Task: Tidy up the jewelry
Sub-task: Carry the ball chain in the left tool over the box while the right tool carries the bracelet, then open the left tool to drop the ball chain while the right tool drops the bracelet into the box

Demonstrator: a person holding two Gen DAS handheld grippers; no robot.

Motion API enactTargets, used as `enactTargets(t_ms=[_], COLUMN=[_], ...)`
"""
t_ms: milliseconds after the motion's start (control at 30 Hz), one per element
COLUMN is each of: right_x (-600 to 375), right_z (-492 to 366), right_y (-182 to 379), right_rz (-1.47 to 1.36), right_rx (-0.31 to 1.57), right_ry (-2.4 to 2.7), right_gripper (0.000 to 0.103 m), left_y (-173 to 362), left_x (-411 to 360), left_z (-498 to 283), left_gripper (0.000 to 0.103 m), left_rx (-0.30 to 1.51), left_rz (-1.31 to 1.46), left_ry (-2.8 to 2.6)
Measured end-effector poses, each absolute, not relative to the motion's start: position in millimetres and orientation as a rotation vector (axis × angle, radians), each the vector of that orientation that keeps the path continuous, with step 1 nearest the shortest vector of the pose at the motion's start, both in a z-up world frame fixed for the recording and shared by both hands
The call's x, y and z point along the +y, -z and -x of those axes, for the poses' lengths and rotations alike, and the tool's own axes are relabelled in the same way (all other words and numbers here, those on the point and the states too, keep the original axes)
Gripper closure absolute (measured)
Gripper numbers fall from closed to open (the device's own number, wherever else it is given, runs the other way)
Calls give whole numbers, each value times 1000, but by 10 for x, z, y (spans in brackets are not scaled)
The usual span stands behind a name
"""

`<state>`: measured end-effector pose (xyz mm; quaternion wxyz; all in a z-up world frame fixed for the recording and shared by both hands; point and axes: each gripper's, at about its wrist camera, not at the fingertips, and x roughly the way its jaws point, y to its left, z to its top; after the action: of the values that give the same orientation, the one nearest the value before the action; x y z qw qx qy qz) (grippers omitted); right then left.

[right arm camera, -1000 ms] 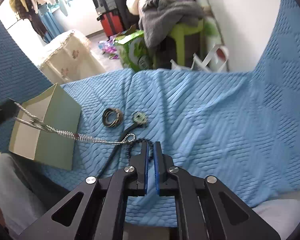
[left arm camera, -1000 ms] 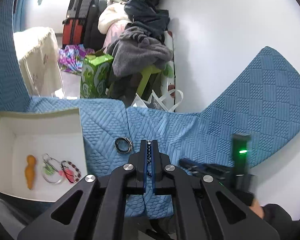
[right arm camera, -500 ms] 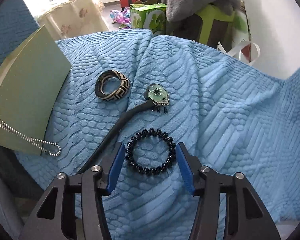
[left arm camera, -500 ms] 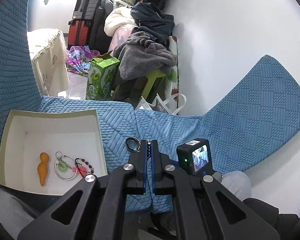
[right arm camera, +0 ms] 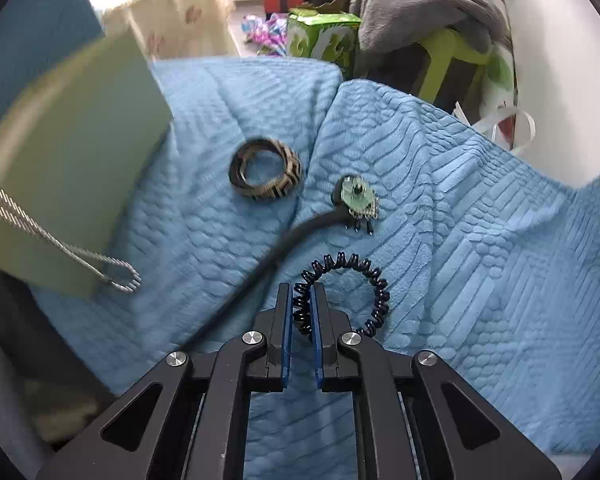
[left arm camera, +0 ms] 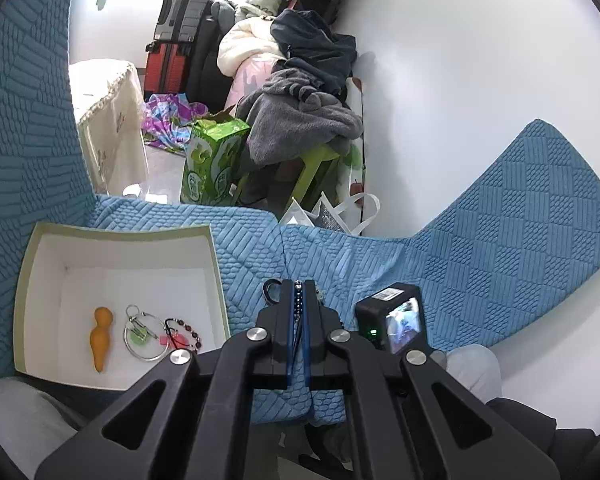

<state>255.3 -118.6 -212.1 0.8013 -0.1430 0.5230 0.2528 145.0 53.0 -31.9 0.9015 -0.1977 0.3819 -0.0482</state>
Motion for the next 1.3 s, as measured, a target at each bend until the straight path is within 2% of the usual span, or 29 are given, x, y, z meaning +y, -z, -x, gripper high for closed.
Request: enactTargets(t_ms=[433,700,833,967,1300], right_x=[-722,-320,-163,28,414], right_z=[-2463,-2270,-2196,-2162,-2001], right_y=[427,-153,-186,-46,790], right_rz=[183,132,116,126,175], right_rx=[880,802,799,821,956], right_ry=[-691,-776,-804,-814,-815], right_gripper=[96,96,96,96,96], left_y=[-218,-539,-539,-317,560], left_x=[790,1148,1332,1492,1747], left_z=[-1444,-1325,-1316,-1343,-1348], left_gripper=[101,101,101,101,101], left_rx=[723,663,658,687,839], left_rz=[350,349,348,364,409], left_ry=[61,34,20,11,-3])
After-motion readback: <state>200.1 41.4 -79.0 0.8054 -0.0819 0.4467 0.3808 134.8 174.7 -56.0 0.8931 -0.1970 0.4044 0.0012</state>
